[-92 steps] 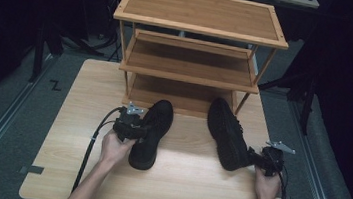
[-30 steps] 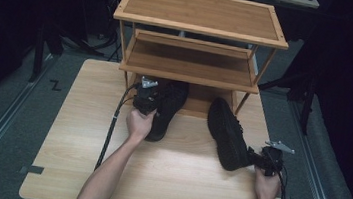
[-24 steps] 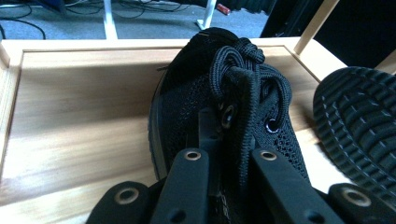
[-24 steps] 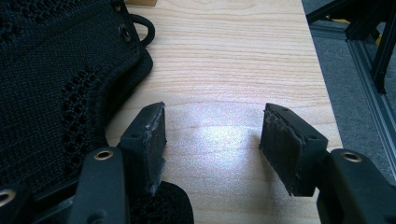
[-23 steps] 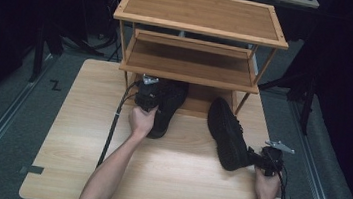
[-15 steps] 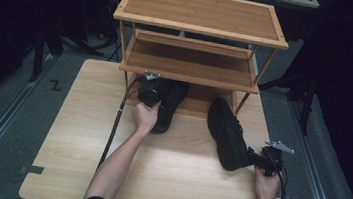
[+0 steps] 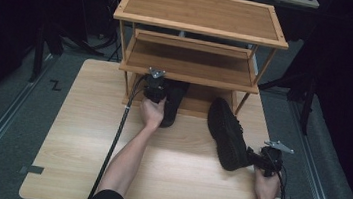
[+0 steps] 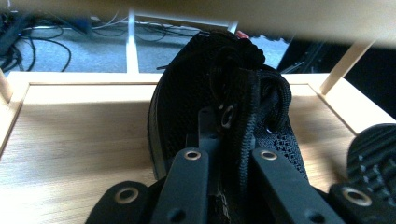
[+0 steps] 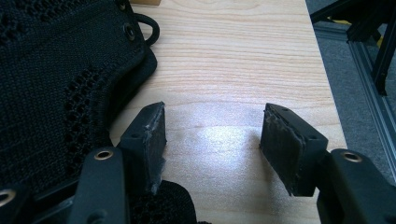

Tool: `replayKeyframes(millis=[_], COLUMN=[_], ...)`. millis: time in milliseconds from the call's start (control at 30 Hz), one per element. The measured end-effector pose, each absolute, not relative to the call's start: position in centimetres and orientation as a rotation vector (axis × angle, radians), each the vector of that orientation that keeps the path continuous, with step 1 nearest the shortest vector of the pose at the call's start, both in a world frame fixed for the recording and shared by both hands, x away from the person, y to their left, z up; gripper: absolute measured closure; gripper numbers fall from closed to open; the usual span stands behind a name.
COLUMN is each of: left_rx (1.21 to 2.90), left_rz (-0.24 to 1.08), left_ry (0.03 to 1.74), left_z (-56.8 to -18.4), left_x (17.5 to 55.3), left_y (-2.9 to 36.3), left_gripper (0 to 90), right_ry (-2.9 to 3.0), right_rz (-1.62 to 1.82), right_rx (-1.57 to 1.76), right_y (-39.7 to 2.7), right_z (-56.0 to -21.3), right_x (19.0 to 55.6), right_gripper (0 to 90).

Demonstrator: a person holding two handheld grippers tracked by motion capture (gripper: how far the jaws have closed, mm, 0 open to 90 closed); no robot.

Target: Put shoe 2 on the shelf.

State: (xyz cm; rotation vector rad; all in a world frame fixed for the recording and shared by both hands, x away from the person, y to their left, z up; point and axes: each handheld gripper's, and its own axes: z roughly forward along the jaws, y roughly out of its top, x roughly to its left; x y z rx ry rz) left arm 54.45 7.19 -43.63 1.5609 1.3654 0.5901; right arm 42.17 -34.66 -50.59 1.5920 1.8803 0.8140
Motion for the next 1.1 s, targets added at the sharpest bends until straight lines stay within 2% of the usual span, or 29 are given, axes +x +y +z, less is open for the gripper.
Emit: replayKeyframes(millis=[267, 533, 867, 1100], left_rx=[1.596, 1.665, 1.75, 1.756], left_rz=[0.643, 0.721, 0.753, 0.737], left_ry=[1.358, 1.339, 1.34, 1.283], left_z=[-44.5, -44.7, -43.9, -42.1], left_x=[55.0, 55.0, 54.5, 52.6], left_y=[6.8, 7.0, 7.7, 8.6], left_gripper=[87.3, 81.4, 61.4, 46.5], right_ry=[1.882, 1.883, 1.883, 1.883], right_rz=[0.815, 0.815, 0.816, 0.816], right_rx=[1.591, 1.59, 1.59, 1.59], right_y=[-34.6, -34.6, -34.6, -34.6], right_z=[-50.6, -50.6, -50.6, -50.6], right_x=[42.2, 42.2, 42.2, 42.2], right_gripper=[40.6, 40.7, 40.7, 40.7])
